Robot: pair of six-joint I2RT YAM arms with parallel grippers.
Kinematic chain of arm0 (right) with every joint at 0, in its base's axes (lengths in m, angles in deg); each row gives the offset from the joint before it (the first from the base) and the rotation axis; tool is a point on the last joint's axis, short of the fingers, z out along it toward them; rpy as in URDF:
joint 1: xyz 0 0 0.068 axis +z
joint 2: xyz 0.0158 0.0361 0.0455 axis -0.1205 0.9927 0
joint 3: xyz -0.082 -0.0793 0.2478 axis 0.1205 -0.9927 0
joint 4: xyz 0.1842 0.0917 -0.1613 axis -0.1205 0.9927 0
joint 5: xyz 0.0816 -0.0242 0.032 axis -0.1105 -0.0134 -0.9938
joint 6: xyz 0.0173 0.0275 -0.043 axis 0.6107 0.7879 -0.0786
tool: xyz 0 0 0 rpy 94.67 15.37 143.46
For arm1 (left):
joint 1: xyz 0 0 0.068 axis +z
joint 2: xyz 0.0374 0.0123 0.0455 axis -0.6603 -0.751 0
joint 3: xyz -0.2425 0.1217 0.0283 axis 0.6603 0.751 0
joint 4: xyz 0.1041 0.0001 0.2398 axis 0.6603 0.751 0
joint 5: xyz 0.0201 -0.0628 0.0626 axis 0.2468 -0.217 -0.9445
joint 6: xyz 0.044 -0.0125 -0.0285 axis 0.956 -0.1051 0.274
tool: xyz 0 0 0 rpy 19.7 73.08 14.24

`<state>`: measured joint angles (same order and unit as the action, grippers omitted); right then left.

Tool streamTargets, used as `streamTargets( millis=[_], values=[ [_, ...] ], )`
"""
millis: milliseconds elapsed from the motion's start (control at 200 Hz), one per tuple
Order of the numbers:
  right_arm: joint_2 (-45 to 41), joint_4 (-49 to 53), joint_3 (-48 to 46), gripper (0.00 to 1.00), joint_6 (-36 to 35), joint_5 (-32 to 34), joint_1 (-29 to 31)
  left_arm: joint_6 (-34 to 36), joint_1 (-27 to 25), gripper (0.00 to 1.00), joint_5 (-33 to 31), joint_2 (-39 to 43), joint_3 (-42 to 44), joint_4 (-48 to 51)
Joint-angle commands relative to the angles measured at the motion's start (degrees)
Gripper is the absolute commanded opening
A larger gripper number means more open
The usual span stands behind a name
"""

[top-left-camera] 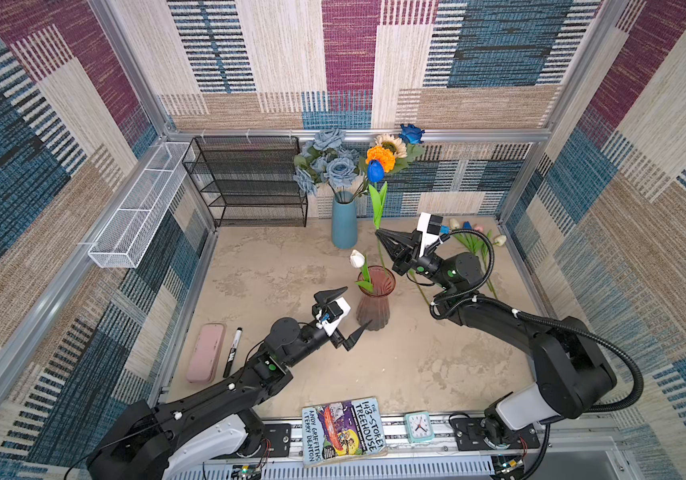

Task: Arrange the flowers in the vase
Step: 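Lift the blue tulip and carry it over the pink vase with the right gripper, then lower the blue tulip's stem into the pink vase with the right gripper, then open the right gripper to release the blue tulip and withdraw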

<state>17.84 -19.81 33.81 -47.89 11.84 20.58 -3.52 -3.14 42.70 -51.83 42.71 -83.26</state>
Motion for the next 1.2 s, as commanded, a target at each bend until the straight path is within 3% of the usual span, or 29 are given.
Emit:
streamTargets(
  millis=[0, 476, 911, 1027, 1197],
  values=[
    [0.63, -4.36, -1.22, 0.00, -1.66, -0.45, 0.34, 0.95, 0.08, 1.00, -0.80, -0.02, -0.11, -0.70],
    [3.21, -6.63, -9.24, 0.03, -7.05, -2.27, 1.41, 1.37, 0.08, 1.00, -0.12, -3.77, -0.96, -2.51],
    [-5.62, 2.12, -15.93, 0.41, -14.87, 3.98, 1.58, 1.46, 0.08, 0.99, -1.26, -3.03, -0.10, -3.61],
    [-10.15, 5.17, -17.60, 0.44, -17.21, 6.91, 1.58, 1.54, 0.08, 1.00, -1.09, -2.50, -0.27, -3.12],
    [-18.83, 12.13, -17.47, 0.51, -18.33, 16.28, 1.53, 1.97, 0.08, 1.00, 0.00, -0.50, -0.53, -1.60]
  ],
)
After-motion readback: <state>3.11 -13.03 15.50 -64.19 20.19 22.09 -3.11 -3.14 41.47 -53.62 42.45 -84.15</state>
